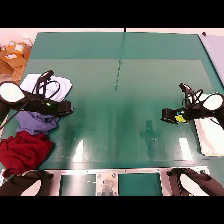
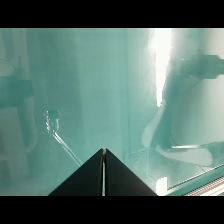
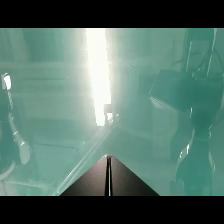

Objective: Fold the shirts.

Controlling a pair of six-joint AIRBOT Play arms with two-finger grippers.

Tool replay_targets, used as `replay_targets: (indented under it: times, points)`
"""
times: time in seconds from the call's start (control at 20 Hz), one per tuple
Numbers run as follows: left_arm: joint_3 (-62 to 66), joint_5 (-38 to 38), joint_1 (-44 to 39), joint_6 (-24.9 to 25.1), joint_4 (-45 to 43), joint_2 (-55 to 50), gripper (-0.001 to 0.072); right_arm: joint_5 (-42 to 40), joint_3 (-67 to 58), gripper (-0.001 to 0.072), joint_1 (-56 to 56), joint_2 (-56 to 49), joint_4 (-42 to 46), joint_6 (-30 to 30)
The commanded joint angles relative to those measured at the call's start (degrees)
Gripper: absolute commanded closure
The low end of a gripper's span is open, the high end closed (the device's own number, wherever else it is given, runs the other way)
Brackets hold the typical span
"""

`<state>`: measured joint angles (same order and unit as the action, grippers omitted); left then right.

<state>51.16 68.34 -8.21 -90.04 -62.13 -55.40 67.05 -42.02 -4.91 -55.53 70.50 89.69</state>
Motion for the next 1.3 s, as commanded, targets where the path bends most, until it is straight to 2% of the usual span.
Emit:
replay_targets:
  times: [0.0, 0.5, 0.6, 0.75, 0.85, 0.9, 0.95, 1.05, 1.1, 1.25]
  points:
    - [-0.02, 0.00, -0.02, 0.02, -0.02, 0.04, 0.0687, 0.02, 0.02, 0.0696, 0.07, 0.02, 0.00, 0.02]
    - [-0.02, 0.00, -0.02, 0.02, -0.02, 0.04, 0.0687, -0.20, 0.02, 0.0696, 0.07, 0.02, -0.02, 0.02]
    - [-0.02, -0.87, -0.02, 0.07, 0.00, 0.04, 0.0687, -3.02, 0.02, 0.0696, 0.07, 0.02, 0.00, 0.02]
    - [-0.02, -11.26, -0.02, 0.61, -0.46, 0.04, 0.0687, -3.85, 0.02, 0.0696, 0.07, 0.02, -0.07, 0.02]
    - [-0.04, -17.49, -0.02, 2.54, -5.55, 0.02, 0.0679, -3.89, 0.02, 0.0696, 0.09, 0.02, -0.04, 0.02]
    - [-0.04, -21.33, -0.02, 3.21, -10.99, 0.02, 0.0380, -4.00, 0.02, 0.0696, 0.09, 0.02, -0.04, 0.02]
    - [-0.07, -25.57, 0.00, 2.69, -18.71, -0.04, -0.0013, -4.55, 0.02, 0.0696, 0.09, 0.02, -0.04, 0.02]
    - [-0.33, -32.74, 1.70, 1.05, -31.12, -0.87, 0.0012, -5.66, 0.02, 0.0696, 0.09, 0.02, -0.07, 0.02]
    - [-0.33, -34.75, 3.41, 1.07, -33.68, -2.40, 0.0013, -6.08, 0.02, 0.0696, 0.09, 0.00, -0.09, 0.02]
    - [-0.33, -34.29, 10.45, 1.11, -33.42, -11.28, 0.0013, -6.21, 0.02, 0.0696, 0.09, 0.02, -0.04, 0.00]
